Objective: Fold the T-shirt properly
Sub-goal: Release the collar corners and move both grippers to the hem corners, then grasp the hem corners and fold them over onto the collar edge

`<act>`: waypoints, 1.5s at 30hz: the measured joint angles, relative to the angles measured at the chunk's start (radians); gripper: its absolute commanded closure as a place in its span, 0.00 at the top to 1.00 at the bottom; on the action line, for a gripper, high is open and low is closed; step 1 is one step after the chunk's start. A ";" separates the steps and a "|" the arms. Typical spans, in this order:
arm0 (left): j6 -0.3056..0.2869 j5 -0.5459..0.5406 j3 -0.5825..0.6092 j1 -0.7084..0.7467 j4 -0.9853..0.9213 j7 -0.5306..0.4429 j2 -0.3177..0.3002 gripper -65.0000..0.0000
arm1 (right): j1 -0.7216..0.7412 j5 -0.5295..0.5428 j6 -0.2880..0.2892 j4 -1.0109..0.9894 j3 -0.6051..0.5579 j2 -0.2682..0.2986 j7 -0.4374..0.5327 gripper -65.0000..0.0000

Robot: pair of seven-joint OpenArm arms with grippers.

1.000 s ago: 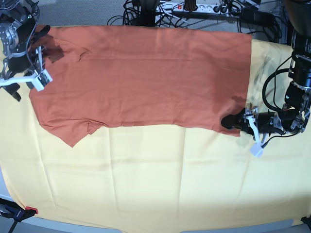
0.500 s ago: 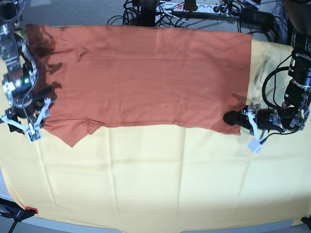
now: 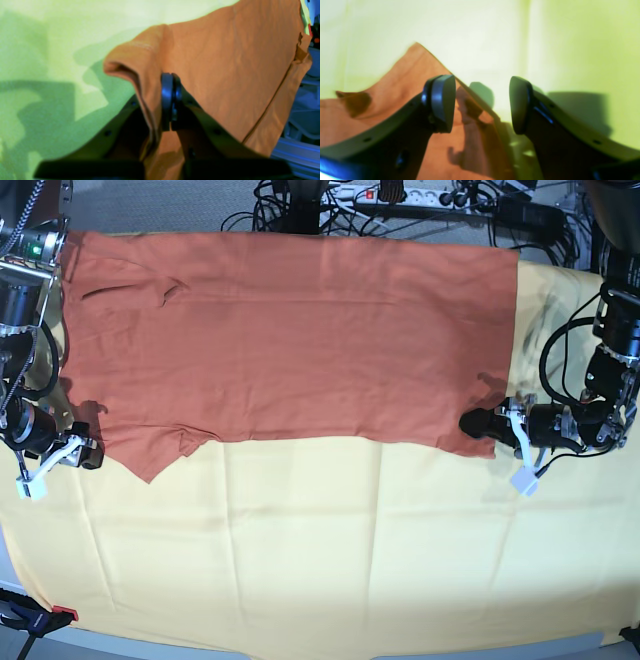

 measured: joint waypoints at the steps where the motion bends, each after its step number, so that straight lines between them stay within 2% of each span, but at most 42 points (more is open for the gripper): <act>1: 0.000 0.000 0.000 0.000 0.000 0.000 0.000 0.00 | 0.004 0.034 0.024 -0.035 0.006 0.001 -0.020 0.55; 3: 0.000 0.000 0.000 0.000 0.000 0.000 0.000 0.00 | 0.001 0.115 0.076 -0.091 0.007 0.000 -0.034 0.55; 6: 0.000 0.000 0.000 0.000 0.000 -0.001 0.000 0.00 | 0.005 0.175 0.124 -0.140 0.011 -0.006 -0.056 0.53; 9: 0.000 0.000 0.000 0.000 0.000 -0.003 0.000 0.00 | 0.005 0.190 0.144 -0.142 0.011 -0.017 -0.080 0.39; 12: 0.000 0.000 0.000 0.000 0.000 -0.003 0.000 0.00 | 0.016 0.181 0.140 -0.143 0.011 -0.018 -0.095 0.20; 14: 0.000 0.001 -0.008 0.000 0.000 -0.003 0.000 0.00 | 0.028 0.173 0.138 -0.146 0.010 -0.019 -0.103 0.04; 15: 0.000 0.009 -0.018 0.003 0.000 -0.003 0.002 0.00 | 0.033 0.169 0.136 -0.148 0.009 -0.019 -0.101 0.00; 17: 0.000 0.020 -0.047 0.005 0.000 -0.003 0.003 0.00 | 0.046 0.146 0.137 -0.148 0.008 -0.019 -0.087 0.00; 22: 0.001 0.039 -0.155 0.013 -0.001 -0.006 0.003 0.00 | 0.063 0.029 0.092 -0.148 0.008 -0.020 0.067 0.00; 24: 0.001 0.109 -0.193 0.011 -0.001 -0.059 0.007 0.00 | 0.065 -0.038 0.059 -0.148 0.008 -0.022 0.090 0.00; 29: 0.000 0.247 -0.211 0.012 -0.001 -0.231 0.014 0.00 | 0.071 -0.094 0.053 -0.148 0.007 -0.025 0.140 0.00; 34: 0.000 0.327 -0.211 0.011 -0.002 -0.293 0.048 0.00 | 0.102 -0.097 0.042 -0.149 0.007 -0.027 0.140 0.00; 36: 0.001 0.335 -0.211 0.002 -0.003 -0.292 0.064 0.00 | 0.122 -0.097 0.051 -0.149 0.006 -0.027 0.140 0.00; 40: 0.002 0.327 -0.211 -0.036 -0.005 -0.268 0.082 0.00 | 0.141 -0.095 0.118 -0.148 0.004 -0.027 0.116 0.00; 43: 0.004 0.230 -0.211 -0.058 0.007 -0.182 0.083 0.00 | 0.137 -0.086 0.163 -0.149 0.004 -0.027 0.062 0.00; 45: 0.005 0.179 -0.211 -0.059 0.045 -0.099 0.080 0.00 | 0.132 -0.018 0.163 -0.149 0.004 -0.026 0.019 0.00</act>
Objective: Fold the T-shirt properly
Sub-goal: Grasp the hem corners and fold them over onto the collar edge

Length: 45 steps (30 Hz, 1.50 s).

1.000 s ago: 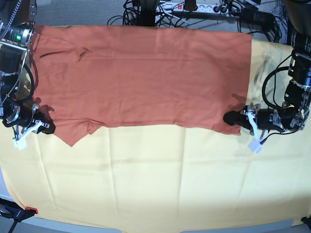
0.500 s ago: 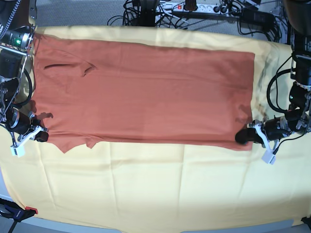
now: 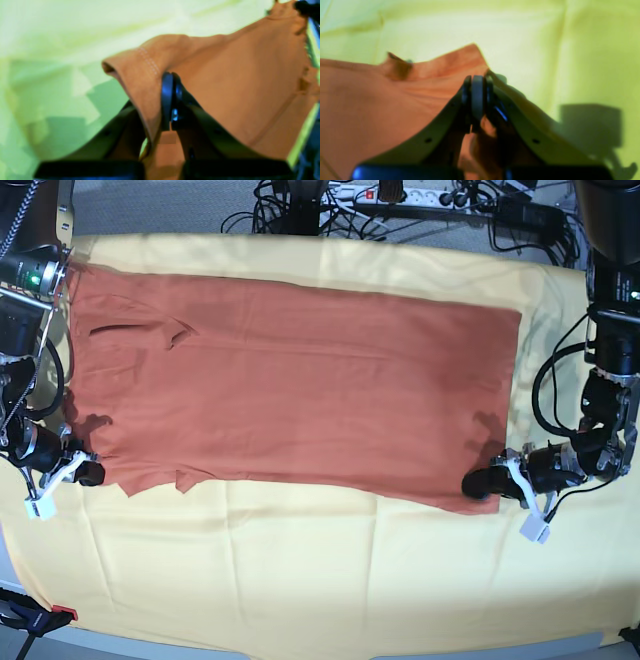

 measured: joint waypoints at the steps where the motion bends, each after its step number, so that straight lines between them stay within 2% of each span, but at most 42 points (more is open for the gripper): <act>1: 0.000 -0.022 0.000 0.001 0.025 0.048 0.000 0.00 | -0.003 0.021 0.000 0.000 0.000 0.001 -0.011 0.00; 4: 0.000 -0.101 0.000 0.011 0.110 0.159 -0.001 0.00 | -0.010 0.028 0.000 0.000 0.000 0.003 -0.029 0.00; 7: -0.002 -0.149 0.000 0.051 0.216 0.207 -0.015 0.00 | -0.018 0.040 0.001 0.008 -0.007 0.011 -0.076 0.00; 11: -0.002 -0.153 0.000 0.106 0.327 0.206 -0.060 0.00 | -0.031 0.150 0.001 0.041 -0.058 0.044 -0.145 0.00; 17: -0.002 -0.152 0.000 0.179 0.369 0.209 -0.117 0.00 | -0.099 0.150 0.001 0.174 -0.139 0.091 -0.158 0.00; 23: -0.002 -0.153 0.000 0.213 0.368 0.208 -0.156 0.00 | -0.181 0.152 0.001 0.271 -0.149 0.132 -0.161 0.00; 33: -0.002 -0.162 0.000 0.212 0.369 0.216 -0.208 0.00 | -0.199 0.098 0.001 0.272 -0.149 0.140 -0.139 0.00; 35: -0.002 -0.196 0.000 0.212 0.369 0.243 -0.214 0.00 | -0.200 0.098 0.001 0.272 -0.149 0.140 -0.139 0.00; 39: -0.002 -0.297 0.000 0.214 0.369 0.357 -0.213 0.00 | -0.206 0.098 0.001 0.272 -0.149 0.141 -0.139 0.00; 41: -0.002 -0.298 0.000 0.214 0.369 0.420 -0.213 0.00 | -0.214 0.098 0.001 0.272 -0.149 0.141 -0.151 0.00; 45: -0.002 -0.299 0.000 0.215 0.369 0.448 -0.212 0.00 | -0.230 0.098 0.001 0.273 -0.149 0.141 -0.158 0.00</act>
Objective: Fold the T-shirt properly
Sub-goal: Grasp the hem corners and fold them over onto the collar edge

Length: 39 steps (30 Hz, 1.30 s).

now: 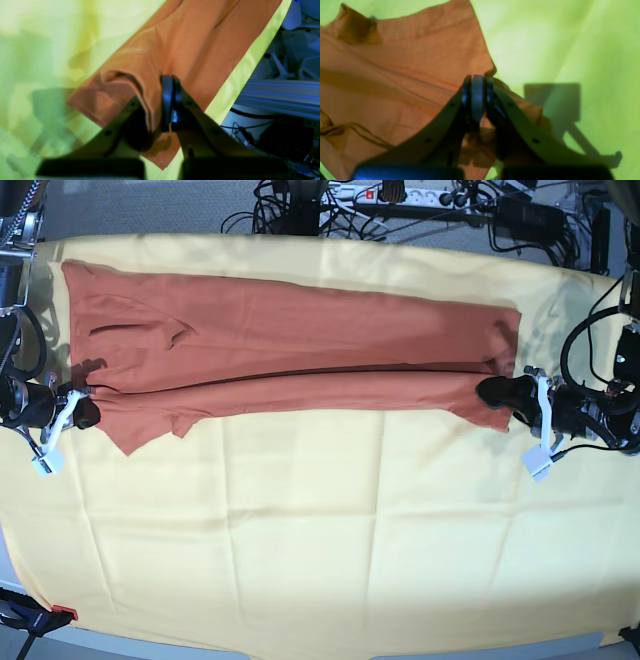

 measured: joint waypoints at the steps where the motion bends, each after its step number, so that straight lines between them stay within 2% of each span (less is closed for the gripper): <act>1: 0.000 0.000 0.000 0.001 0.000 0.007 0.000 0.00 | -0.002 0.000 0.000 0.000 0.000 0.000 0.000 0.00; 5: 0.000 0.000 0.000 0.034 0.000 0.011 0.002 0.00 | 0.000 0.000 0.000 0.000 0.000 0.000 0.000 0.00; 6: 0.000 0.000 0.000 0.045 0.000 0.014 0.003 0.05 | 0.000 0.000 0.000 0.000 0.000 0.000 0.000 0.10; 9: 0.000 0.001 0.000 0.072 0.000 0.017 0.005 0.40 | 0.000 0.036 0.000 0.000 0.000 0.001 0.000 0.46; 10: 0.000 0.001 0.000 0.078 0.000 0.016 0.006 0.47 | 0.001 0.055 0.000 0.000 0.000 0.002 0.000 0.53; 11: -0.001 0.001 0.000 0.084 0.000 0.016 0.008 0.50 | 0.004 0.077 0.000 0.000 0.000 0.002 -0.004 0.55; 15: -0.001 0.000 0.000 0.091 0.000 0.002 0.015 0.50 | 0.024 0.174 0.000 0.000 0.000 0.001 -0.009 0.55; 18: 0.000 0.001 0.000 0.091 0.000 0.002 0.016 0.50 | 0.031 0.173 0.000 0.000 0.000 -0.018 -0.008 0.55; 21: 0.000 0.001 0.000 0.091 0.000 -0.006 0.015 0.50 | 0.027 0.099 0.000 0.000 0.000 -0.064 0.003 0.55; 27: -0.001 0.001 0.000 0.091 0.000 -0.009 0.016 0.50 | 0.029 -0.185 0.006 0.001 0.000 -0.125 0.175 0.55; 31: 0.000 0.001 0.000 0.091 0.000 -0.009 0.016 0.50 | 0.030 -0.211 -0.019 0.003 0.001 -0.138 0.192 0.54; 33: -0.001 0.001 0.000 0.091 0.000 -0.016 0.015 0.50 | 0.031 -0.200 -0.019 0.003 0.001 -0.146 0.175 0.41; 37: -0.001 0.001 0.000 0.091 0.000 -0.031 0.016 0.50 | 0.027 -0.079 0.000 0.003 0.001 -0.147 0.107 0.00; 39: -0.001 0.001 0.000 0.091 0.000 -0.031 0.016 0.50 | 0.027 -0.040 0.000 0.003 0.001 -0.147 0.096 0.00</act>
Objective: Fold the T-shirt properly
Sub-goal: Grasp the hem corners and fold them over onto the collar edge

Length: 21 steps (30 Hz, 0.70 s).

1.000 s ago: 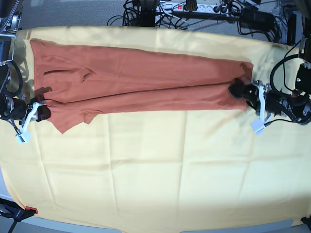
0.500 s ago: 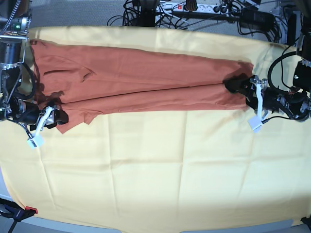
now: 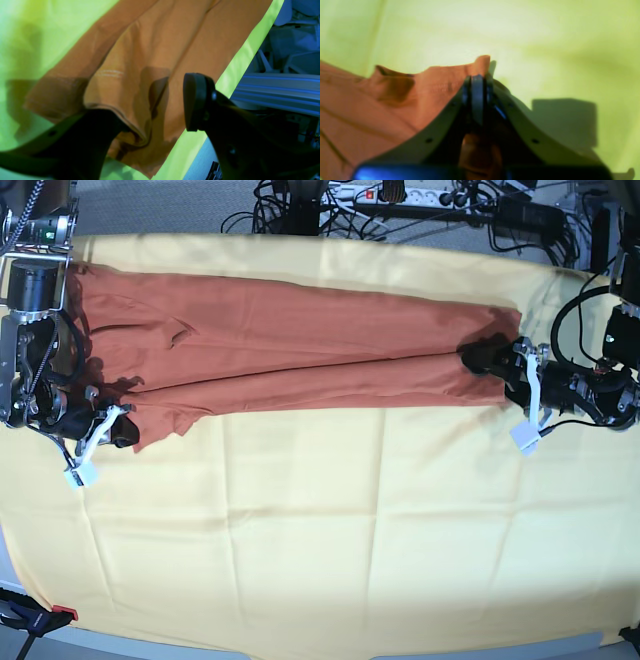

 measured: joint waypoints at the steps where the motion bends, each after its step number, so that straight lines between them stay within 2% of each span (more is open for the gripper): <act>1: 0.000 0.000 0.000 0.000 0.000 0.000 0.000 0.50 | 0.000 0.020 0.000 0.000 0.000 0.003 0.000 0.00; 5: 0.000 0.000 0.000 0.000 0.000 0.000 0.000 0.50 | -0.003 0.105 0.000 0.011 0.000 0.027 -0.025 0.00; 12: 0.000 0.005 0.000 0.000 0.000 0.000 0.000 0.50 | -0.071 0.345 0.001 0.208 0.000 0.089 -0.245 0.00; 21: -0.002 0.007 0.000 0.000 0.001 0.001 0.000 0.50 | -0.279 0.366 0.001 0.542 -0.001 0.178 -0.356 0.00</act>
